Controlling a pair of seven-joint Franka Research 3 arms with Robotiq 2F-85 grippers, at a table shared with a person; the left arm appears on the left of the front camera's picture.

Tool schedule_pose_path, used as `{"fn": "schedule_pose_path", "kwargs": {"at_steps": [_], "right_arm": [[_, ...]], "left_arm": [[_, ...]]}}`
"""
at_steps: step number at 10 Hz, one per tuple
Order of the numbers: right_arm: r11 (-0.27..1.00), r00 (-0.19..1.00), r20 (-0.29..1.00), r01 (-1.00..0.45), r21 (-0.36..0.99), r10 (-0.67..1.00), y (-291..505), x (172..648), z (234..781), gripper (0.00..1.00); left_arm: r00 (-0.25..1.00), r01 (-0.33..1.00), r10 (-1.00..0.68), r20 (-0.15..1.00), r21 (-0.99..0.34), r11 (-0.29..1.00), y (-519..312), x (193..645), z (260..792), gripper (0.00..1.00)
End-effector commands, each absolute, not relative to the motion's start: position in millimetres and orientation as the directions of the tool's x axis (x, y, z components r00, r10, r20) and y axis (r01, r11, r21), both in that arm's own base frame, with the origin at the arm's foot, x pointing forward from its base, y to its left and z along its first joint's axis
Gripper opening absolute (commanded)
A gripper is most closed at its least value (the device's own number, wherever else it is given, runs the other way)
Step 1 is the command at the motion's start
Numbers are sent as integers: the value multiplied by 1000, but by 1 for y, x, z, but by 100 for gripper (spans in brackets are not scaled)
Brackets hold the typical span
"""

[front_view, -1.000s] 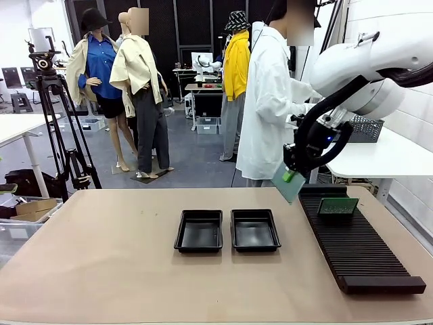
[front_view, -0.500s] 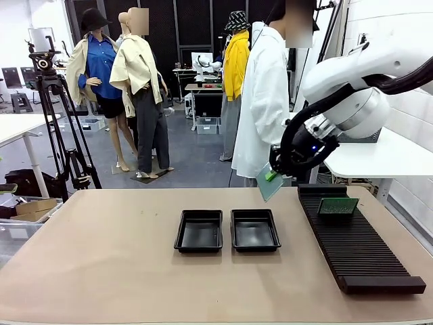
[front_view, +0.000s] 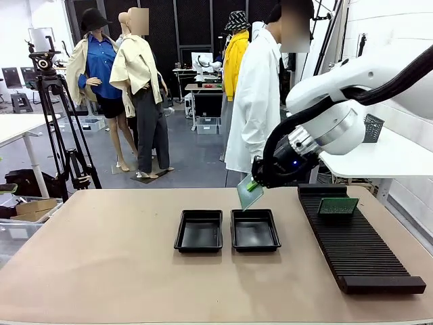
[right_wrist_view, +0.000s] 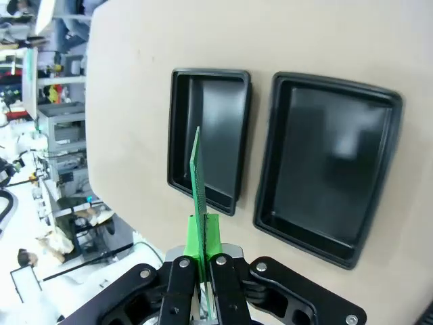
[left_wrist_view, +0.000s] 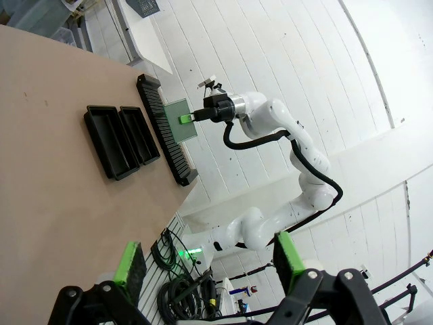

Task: Inspect and transfer BCBs to ESD trays.
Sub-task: Pick up the Blank PCB from the PCB Rack and place it in the left ESD tray.

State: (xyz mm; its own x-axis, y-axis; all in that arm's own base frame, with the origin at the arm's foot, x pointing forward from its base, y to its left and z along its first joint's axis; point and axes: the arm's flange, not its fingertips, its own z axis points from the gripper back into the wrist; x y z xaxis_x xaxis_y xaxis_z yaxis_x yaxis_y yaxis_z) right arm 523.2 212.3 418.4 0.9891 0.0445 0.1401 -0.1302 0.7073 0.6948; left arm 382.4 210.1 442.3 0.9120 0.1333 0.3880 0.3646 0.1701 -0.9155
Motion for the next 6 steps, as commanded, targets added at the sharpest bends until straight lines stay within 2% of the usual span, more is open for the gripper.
{"fn": "schedule_pose_path", "kwargs": {"at_steps": [1,6], "right_arm": [[668,989,142,-132,732,39,233,532,405,0],[655,997,59,-78,752,51,280,539,374,0]], "left_arm": [[913,360,133,385,-916,179,212,381,444,100],[913,360,133,385,-916,179,212,381,444,100]]}}
